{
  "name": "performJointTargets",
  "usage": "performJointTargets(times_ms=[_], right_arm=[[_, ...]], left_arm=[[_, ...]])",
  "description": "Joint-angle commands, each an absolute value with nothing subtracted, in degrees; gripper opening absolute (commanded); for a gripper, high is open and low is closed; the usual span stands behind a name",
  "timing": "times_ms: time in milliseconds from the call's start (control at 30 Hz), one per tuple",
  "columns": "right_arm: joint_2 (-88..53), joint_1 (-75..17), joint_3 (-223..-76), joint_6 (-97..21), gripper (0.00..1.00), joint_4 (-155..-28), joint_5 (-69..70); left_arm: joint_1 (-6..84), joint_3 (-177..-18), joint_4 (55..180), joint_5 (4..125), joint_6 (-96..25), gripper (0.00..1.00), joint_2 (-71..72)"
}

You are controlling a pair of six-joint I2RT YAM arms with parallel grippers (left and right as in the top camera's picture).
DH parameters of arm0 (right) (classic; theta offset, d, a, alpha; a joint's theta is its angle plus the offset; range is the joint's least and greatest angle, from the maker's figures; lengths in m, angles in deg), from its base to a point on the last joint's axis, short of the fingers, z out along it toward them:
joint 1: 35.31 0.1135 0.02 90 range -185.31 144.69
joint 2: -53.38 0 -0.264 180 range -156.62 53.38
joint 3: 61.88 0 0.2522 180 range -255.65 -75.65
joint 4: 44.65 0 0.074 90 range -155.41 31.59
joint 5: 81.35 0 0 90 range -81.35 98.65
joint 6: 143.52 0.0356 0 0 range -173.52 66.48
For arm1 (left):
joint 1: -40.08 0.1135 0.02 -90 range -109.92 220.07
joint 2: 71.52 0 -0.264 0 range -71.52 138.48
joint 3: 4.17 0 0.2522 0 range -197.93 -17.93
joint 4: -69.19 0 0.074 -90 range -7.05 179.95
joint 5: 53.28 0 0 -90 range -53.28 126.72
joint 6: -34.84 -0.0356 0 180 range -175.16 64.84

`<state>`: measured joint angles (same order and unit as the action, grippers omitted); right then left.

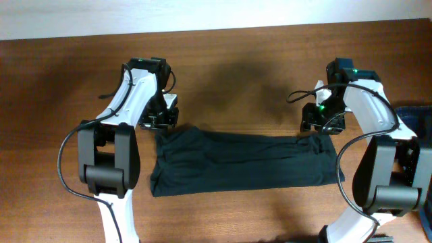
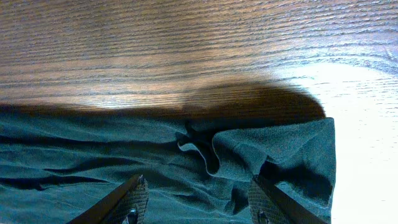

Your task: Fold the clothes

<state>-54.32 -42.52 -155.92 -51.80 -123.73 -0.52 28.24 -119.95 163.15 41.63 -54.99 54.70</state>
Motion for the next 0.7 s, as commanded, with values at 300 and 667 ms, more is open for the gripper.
performJointTargets(times_ms=[300,667], right_arm=[[-53.12,-42.47,-155.33,-51.56,0.57,-123.77,-1.24],[-53.12,-42.47,-155.30,-51.56,0.57,-123.75,-1.22]], left_arm=[[28.48,-121.11,156.42,42.04,-56.61,0.48,54.24],[28.04,-121.85,158.37,44.88,-67.45,0.49,53.80]])
